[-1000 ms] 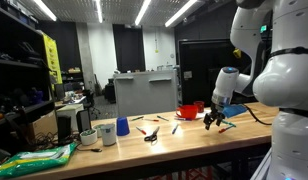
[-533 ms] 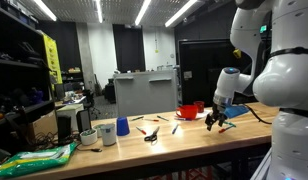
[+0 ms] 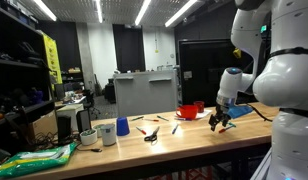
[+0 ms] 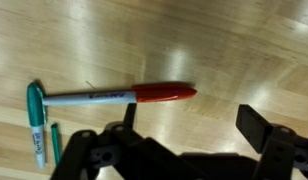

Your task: Take the red marker out of the red bowl and place it on the table top

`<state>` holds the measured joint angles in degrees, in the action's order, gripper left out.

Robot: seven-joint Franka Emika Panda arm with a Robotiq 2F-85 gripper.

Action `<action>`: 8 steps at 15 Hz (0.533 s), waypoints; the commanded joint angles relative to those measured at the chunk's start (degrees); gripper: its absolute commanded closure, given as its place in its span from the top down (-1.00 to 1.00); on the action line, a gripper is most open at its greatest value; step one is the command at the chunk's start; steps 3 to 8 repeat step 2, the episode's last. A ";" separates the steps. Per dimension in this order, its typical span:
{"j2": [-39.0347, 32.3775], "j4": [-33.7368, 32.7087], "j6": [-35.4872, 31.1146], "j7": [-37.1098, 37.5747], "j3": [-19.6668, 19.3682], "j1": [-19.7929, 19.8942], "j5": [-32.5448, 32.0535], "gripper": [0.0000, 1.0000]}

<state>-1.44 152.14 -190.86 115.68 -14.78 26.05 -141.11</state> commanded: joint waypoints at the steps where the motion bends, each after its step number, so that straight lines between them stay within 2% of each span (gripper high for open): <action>1: 0.00 -0.20 0.01 0.80 -0.10 -0.03 -0.97 1.00; 8: 0.00 -0.40 0.01 1.41 -0.22 -0.08 -1.70 1.00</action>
